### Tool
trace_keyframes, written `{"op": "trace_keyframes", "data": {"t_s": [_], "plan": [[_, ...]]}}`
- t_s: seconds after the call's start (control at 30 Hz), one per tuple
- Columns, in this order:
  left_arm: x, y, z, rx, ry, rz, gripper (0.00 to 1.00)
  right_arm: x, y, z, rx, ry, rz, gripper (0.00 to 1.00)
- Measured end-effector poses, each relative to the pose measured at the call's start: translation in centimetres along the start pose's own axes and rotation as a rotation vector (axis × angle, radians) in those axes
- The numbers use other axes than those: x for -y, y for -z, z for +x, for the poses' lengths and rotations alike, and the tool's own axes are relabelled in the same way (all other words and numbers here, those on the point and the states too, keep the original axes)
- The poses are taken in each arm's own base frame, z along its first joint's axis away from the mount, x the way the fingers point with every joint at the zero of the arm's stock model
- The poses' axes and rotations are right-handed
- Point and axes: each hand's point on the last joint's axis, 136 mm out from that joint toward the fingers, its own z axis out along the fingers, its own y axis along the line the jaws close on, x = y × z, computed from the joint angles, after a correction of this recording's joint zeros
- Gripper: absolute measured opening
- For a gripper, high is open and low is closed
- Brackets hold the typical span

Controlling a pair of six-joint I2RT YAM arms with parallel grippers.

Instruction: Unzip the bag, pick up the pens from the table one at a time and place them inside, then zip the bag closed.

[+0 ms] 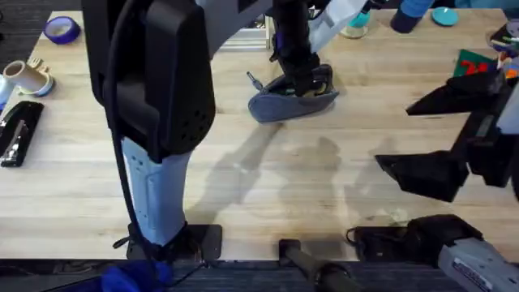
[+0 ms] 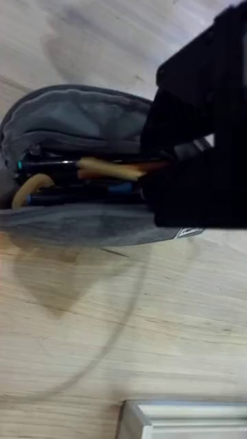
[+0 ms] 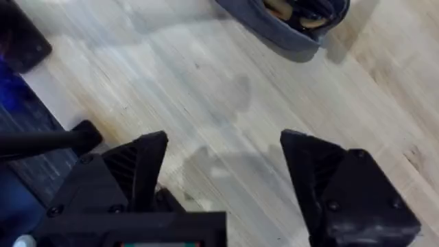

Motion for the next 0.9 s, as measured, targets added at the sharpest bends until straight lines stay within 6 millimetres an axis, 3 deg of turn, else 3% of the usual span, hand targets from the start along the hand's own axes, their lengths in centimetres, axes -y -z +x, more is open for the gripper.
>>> {"op": "trace_keyframes", "data": {"t_s": [0.1, 0.2, 0.23, 0.9], "plan": [[0.0, 0.0, 0.02, -0.001, -0.004, 0.0, 0.483, 0.0, 0.0, 0.0, 0.0, 0.0, 0.0, 0.998], [0.0, 0.01, 0.07, -0.003, -0.006, -0.001, 0.917, 0.0, 0.0, 0.0, 0.0, 0.0, 0.0, 0.998], [-0.01, 0.0, 0.09, -0.004, -0.005, -0.001, 0.967, 0.0, 0.0, 0.0, 0.0, 0.0, 0.0, 0.998], [0.15, 0.0, 0.31, -0.013, -0.004, 0.005, 0.995, 0.0, 0.0, 0.0, 0.0, 0.0, 0.0, 0.997]]}}
